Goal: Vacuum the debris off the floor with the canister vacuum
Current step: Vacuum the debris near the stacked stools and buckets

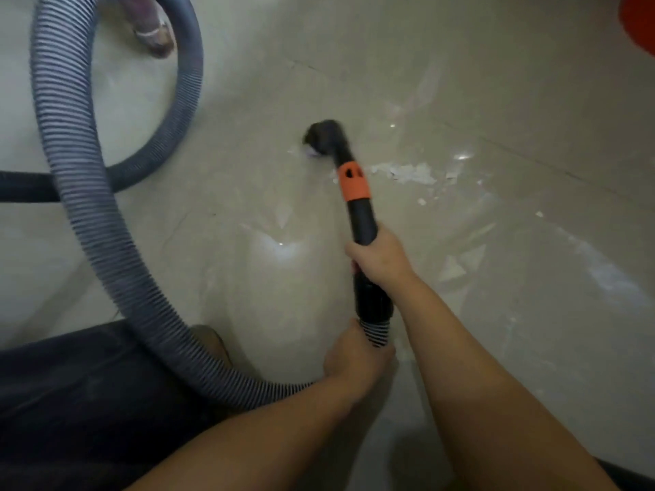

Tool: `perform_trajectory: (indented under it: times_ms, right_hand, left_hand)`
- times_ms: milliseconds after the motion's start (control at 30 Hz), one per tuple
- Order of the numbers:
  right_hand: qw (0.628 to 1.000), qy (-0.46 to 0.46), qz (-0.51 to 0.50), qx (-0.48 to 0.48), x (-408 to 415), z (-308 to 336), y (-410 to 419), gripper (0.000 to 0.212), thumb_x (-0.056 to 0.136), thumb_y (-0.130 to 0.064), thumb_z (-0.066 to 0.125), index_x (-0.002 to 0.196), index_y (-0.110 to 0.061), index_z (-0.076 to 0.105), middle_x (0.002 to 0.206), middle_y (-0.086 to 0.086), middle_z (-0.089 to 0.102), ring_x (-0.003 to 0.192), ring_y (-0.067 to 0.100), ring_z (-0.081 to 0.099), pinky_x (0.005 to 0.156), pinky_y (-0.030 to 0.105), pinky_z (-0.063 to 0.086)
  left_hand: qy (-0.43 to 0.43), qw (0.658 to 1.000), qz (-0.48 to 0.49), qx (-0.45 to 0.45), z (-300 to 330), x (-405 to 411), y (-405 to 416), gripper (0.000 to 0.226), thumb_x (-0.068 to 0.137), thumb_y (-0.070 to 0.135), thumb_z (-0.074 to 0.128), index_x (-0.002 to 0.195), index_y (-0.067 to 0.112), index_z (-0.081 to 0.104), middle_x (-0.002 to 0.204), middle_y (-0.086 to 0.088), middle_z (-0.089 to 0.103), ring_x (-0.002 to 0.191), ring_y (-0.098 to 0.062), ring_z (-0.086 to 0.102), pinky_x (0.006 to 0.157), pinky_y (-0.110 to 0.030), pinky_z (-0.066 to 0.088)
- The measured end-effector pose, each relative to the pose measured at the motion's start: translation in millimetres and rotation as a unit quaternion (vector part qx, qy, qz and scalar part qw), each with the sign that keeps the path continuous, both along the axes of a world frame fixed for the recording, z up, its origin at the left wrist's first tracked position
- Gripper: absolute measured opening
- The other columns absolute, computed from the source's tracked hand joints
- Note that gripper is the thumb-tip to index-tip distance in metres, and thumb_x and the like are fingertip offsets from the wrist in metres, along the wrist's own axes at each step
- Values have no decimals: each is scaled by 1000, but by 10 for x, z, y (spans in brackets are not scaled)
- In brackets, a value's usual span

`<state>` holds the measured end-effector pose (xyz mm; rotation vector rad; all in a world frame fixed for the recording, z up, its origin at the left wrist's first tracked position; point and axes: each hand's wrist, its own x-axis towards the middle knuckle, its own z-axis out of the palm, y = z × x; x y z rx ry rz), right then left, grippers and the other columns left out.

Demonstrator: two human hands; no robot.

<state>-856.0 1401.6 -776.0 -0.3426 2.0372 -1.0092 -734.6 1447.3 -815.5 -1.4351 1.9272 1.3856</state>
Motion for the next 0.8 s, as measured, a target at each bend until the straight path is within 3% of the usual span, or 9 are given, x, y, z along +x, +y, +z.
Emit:
perform_trajectory:
  times_ms: [100, 167, 333, 400, 533, 600, 667, 733, 800]
  right_hand:
    - [988, -24, 150, 7, 116, 19, -104, 26, 80, -9, 63, 102, -14, 49, 69, 4, 58, 32, 2, 51, 37, 15, 39]
    - [989, -12, 143, 14, 30, 44, -23, 25, 81, -8, 64, 100, -14, 50, 66, 3, 58, 32, 2, 51, 37, 14, 40]
    - [981, 56, -188, 8, -382, -29, 263, 22, 80, -8, 64, 99, -6, 55, 64, 8, 59, 42, 14, 57, 41, 22, 46]
    - [968, 44, -246, -14, -374, -67, 242, 24, 78, -8, 63, 100, -6, 53, 69, 11, 60, 45, 19, 58, 48, 28, 49]
    - [999, 25, -39, 12, -76, -64, 59, 23, 79, -9, 65, 97, -12, 51, 69, 7, 60, 45, 14, 56, 42, 20, 44]
    - [992, 8, 127, 23, 51, -13, -17, 26, 79, -10, 65, 99, -15, 50, 67, 3, 59, 45, 12, 56, 40, 17, 43]
    - [975, -2, 219, 42, 70, 45, 13, 28, 80, -10, 64, 102, -18, 49, 69, 0, 58, 47, 10, 57, 40, 16, 42]
    - [979, 14, 198, 54, 9, 80, 166, 30, 80, -10, 64, 104, -20, 48, 71, -1, 57, 47, 8, 56, 39, 13, 40]
    - [995, 37, 74, 63, -101, 76, 450, 29, 80, -10, 65, 103, -19, 51, 73, 3, 59, 47, 11, 56, 41, 15, 42]
  left_hand:
    - [82, 995, 35, 37, -7, 47, 72, 56, 87, 40, 56, 138, 23, 41, 132, 1, 55, 121, -24, 54, 91, -26, 41]
    - [83, 995, 28, 46, -9, -7, 150, 61, 80, 45, 54, 135, 23, 43, 131, 0, 57, 119, -22, 56, 91, -25, 43]
    - [17, 996, -89, -23, -24, -264, -1, 42, 82, 43, 59, 118, 23, 52, 100, 0, 58, 102, -26, 62, 77, -29, 46]
    - [17, 993, -114, -37, -41, -246, -117, 42, 84, 44, 59, 119, 22, 51, 102, -1, 60, 100, -26, 63, 74, -29, 45]
    - [18, 997, -76, -22, -117, -12, -48, 59, 81, 53, 56, 132, 25, 46, 127, 0, 59, 114, -25, 59, 93, -32, 47]
    - [92, 995, -24, 28, -111, 52, 94, 71, 82, 53, 53, 144, 24, 36, 140, 2, 50, 126, -20, 50, 99, -23, 38]
    - [154, 987, -19, 43, -66, 27, 230, 59, 94, 46, 50, 146, 26, 33, 145, 4, 45, 130, -14, 45, 101, -22, 35]
    - [165, 985, -34, 49, -49, -2, 346, 55, 95, 45, 51, 145, 27, 35, 141, 5, 49, 127, -14, 47, 104, -27, 38]
    - [134, 987, -30, 84, -45, -55, 449, 57, 87, 39, 64, 137, 22, 43, 123, 3, 60, 113, -16, 59, 96, -30, 48]
